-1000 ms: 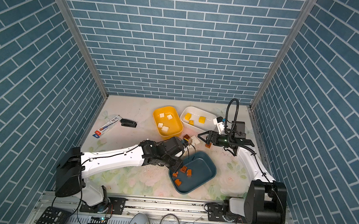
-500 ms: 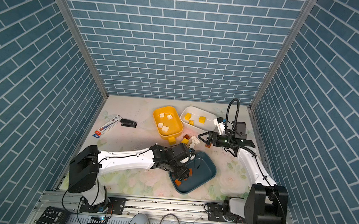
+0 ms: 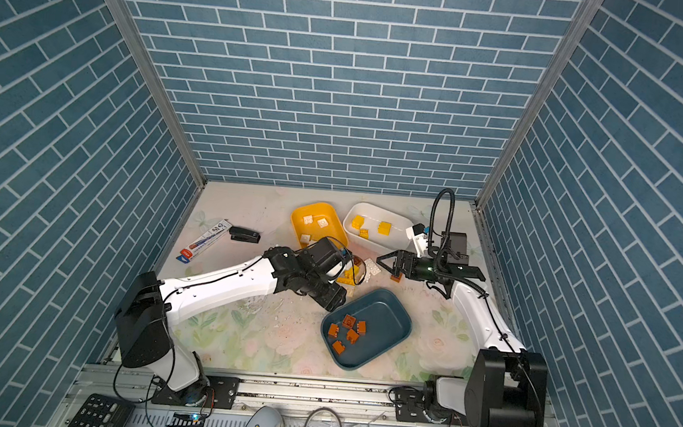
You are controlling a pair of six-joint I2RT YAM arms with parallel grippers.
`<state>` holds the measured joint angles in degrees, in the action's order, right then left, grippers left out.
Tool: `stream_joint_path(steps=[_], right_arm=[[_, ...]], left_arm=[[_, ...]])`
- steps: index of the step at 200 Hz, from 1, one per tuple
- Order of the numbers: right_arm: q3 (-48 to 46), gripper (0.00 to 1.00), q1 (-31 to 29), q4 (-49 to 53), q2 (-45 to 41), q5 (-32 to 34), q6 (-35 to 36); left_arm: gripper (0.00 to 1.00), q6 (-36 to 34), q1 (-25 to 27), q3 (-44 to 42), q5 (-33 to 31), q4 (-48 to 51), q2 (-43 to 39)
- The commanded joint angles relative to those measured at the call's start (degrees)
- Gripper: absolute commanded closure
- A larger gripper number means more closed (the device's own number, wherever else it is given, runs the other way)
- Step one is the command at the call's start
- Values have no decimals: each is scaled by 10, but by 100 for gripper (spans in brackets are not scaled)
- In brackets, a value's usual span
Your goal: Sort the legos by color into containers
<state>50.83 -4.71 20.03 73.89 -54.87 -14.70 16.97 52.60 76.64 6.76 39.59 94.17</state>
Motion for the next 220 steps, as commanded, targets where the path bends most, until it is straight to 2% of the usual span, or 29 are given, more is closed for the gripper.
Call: stream_joint_path(steps=[1, 48, 115, 159, 220], right_arm=[[14, 2, 2, -11, 5, 0, 8], [4, 1, 1, -33, 8, 1, -3], [-7, 2, 2, -62, 13, 4, -18], [-2, 2, 2, -61, 24, 0, -14], [8, 2, 2, -62, 41, -10, -8]], left_arm=[[30, 22, -31, 15, -33, -9, 13], [28, 100, -59, 32, -75, -55, 74], [24, 240, -62, 83, -142, -71, 169], [24, 322, -61, 78, -196, -68, 196], [23, 396, -60, 83, -220, -83, 232]])
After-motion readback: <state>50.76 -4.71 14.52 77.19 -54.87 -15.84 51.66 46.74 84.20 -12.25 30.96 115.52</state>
